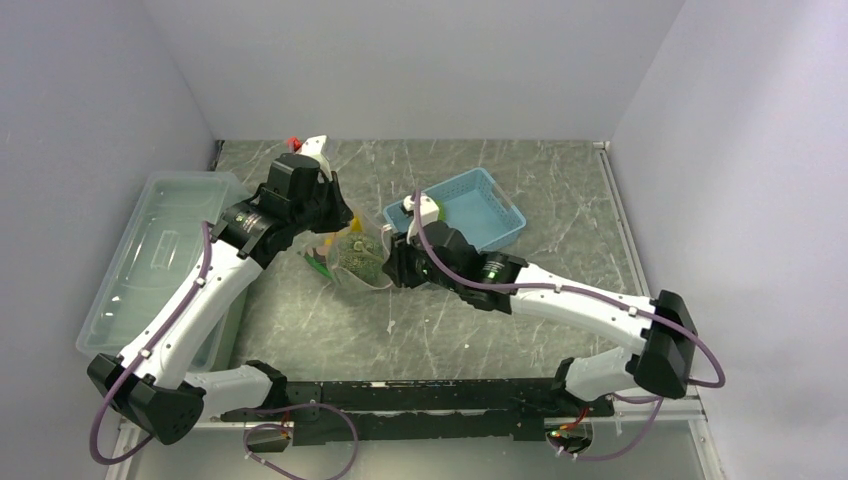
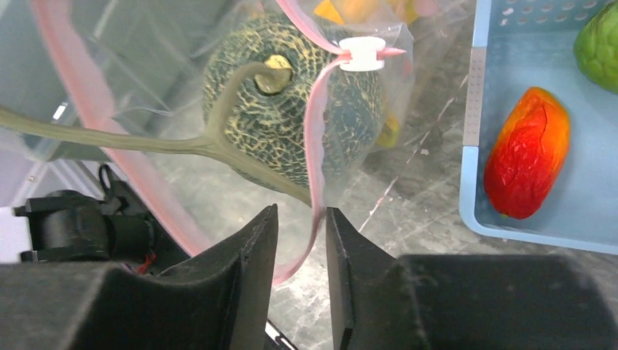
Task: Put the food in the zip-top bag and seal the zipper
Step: Adjust the zipper food storage bag at the center of the board.
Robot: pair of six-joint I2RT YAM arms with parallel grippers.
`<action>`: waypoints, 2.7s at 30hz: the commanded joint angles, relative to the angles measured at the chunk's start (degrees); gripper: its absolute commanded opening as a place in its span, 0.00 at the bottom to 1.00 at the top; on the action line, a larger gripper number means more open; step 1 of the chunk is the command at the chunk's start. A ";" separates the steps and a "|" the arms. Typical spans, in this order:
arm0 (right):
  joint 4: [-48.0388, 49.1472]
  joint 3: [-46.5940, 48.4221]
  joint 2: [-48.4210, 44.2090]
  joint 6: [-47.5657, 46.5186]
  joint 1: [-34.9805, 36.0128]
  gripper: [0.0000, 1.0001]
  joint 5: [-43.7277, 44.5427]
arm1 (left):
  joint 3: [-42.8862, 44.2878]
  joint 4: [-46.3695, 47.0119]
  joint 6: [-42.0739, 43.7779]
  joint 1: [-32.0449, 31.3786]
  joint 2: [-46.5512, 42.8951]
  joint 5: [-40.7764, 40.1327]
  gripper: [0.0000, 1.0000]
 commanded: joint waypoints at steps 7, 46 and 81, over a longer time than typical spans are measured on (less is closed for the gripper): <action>-3.12 4.56 3.70 -1.53 -0.15 0.00 2.00 | 2.99 1.87 0.16 -0.01 -1.59 -0.54 0.00; -17.24 31.11 7.78 -18.07 -6.56 0.00 2.92 | 15.48 -10.71 10.27 0.52 1.90 -4.67 0.00; -3.26 15.55 19.97 -8.80 -8.41 0.00 -10.64 | -8.84 -1.34 -2.49 1.53 6.45 -1.34 0.00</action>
